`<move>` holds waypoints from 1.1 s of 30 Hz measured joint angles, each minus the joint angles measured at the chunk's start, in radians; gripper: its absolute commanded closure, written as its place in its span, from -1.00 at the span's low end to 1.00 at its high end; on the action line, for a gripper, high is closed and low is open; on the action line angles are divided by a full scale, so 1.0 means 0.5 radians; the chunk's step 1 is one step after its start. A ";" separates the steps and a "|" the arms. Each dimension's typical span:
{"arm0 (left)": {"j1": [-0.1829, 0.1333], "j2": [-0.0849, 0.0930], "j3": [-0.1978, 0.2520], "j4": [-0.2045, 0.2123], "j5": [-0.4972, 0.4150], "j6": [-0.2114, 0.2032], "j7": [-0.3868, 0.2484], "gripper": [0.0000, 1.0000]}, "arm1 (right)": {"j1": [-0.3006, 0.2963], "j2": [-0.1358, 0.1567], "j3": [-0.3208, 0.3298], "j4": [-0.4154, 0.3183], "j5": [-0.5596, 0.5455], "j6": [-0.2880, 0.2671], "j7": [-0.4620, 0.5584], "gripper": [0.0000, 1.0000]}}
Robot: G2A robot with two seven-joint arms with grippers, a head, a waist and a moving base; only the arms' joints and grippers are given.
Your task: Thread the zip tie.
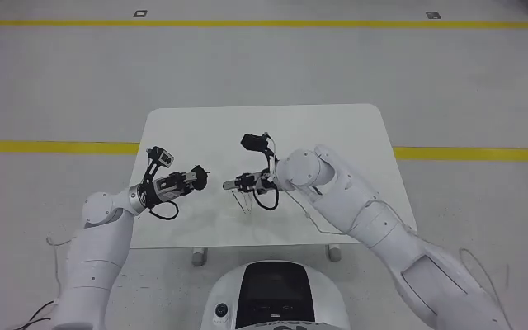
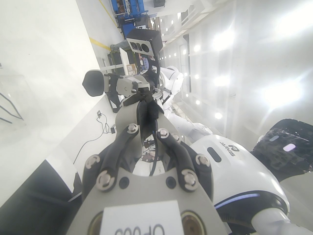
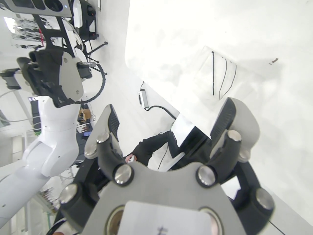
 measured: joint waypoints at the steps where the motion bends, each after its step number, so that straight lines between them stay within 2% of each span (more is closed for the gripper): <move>1: 0.000 0.000 0.000 0.000 0.000 0.000 0.000 1.00 | 0.039 -0.012 -0.036 0.022 -0.027 0.025 0.045 -1.00; 5: 0.000 0.000 0.000 0.000 0.000 0.000 0.000 1.00 | 0.223 -0.108 -0.194 0.217 0.009 0.053 0.151 -1.00; 9: 0.000 0.000 0.000 0.000 0.000 0.000 0.000 1.00 | 0.382 -0.244 -0.342 0.506 0.117 0.048 0.153 -1.00; 12: 0.000 0.000 0.000 0.000 0.000 0.000 0.000 1.00 | 0.446 -0.334 -0.436 0.690 0.142 0.070 0.130 -1.00; 14: 0.000 0.000 0.000 0.000 0.000 0.000 0.000 1.00 | 0.462 -0.371 -0.471 0.762 0.155 0.049 0.126 -1.00; 24: 0.000 0.000 0.000 0.000 0.000 0.000 0.000 1.00 | 0.460 -0.374 -0.474 0.770 0.155 0.035 0.125 -1.00; 29: 0.000 0.000 0.000 0.000 0.000 0.000 0.000 1.00 | 0.446 -0.377 -0.510 0.744 0.018 0.045 0.091 -1.00; 33: 0.000 0.000 0.000 0.000 0.000 0.000 0.000 1.00 | 0.478 -0.410 -0.582 0.745 -0.120 0.048 0.131 -1.00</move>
